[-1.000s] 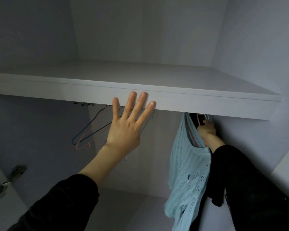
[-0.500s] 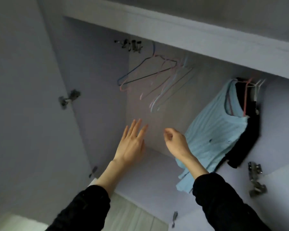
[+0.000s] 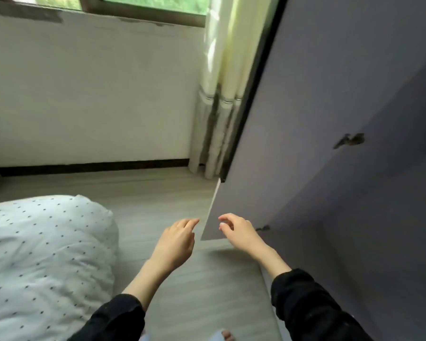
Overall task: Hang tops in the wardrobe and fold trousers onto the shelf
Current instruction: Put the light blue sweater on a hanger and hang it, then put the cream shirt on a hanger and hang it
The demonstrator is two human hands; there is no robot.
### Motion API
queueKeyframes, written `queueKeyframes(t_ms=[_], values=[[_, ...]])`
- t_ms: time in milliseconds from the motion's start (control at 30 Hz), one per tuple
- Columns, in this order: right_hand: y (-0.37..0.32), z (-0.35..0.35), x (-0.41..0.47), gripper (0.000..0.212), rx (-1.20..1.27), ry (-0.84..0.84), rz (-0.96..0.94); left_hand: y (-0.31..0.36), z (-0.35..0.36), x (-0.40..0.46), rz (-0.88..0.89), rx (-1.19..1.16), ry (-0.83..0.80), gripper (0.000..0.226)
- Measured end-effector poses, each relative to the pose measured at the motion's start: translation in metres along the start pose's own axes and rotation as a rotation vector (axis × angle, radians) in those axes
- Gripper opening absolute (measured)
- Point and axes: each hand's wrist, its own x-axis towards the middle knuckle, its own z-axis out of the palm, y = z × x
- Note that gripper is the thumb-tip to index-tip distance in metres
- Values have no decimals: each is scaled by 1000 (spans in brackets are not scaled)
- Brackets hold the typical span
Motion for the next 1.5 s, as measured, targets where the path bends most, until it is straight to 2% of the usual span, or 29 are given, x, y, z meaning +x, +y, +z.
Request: queueKeyframes(t_ms=[200, 333, 533, 667, 867, 1067, 1200, 1300, 1367, 1433, 1500], values=[[-156, 136, 28, 32, -152, -275, -250, -155, -67, -123, -425, -36, 116, 50], [-254, 227, 25, 34, -252, -448, -444, -223, -99, -215, -689, -45, 237, 45], [-352, 331, 9, 34, -427, -729, -665, -276, -117, -316, -1022, -110, 406, 44], [-402, 389, 8, 34, -603, -836, -829, -306, -122, -362, -1221, -134, 499, 42], [-459, 469, 14, 32, -795, -1016, -967, -340, -125, -396, -1502, -193, 558, 46], [-504, 537, 18, 36, -900, -1081, -1057, -354, -109, -412, -1713, -197, 572, 47], [-504, 568, 9, 35, -924, -1160, -1085, -367, -102, -445, -1801, 11, 544, 67], [-506, 584, -3, 35, -875, -1191, -1110, -383, -113, -479, -1954, 107, 577, 76], [-508, 592, -10, 35, -855, -1193, -1141, -391, -120, -491, -2092, 23, 610, 71], [-508, 597, -14, 34, -836, -1186, -1164, -394, -127, -490, -2182, -127, 591, 46], [-509, 601, -17, 33, -825, -1177, -1168, -392, -128, -482, -2128, -150, 531, 21]])
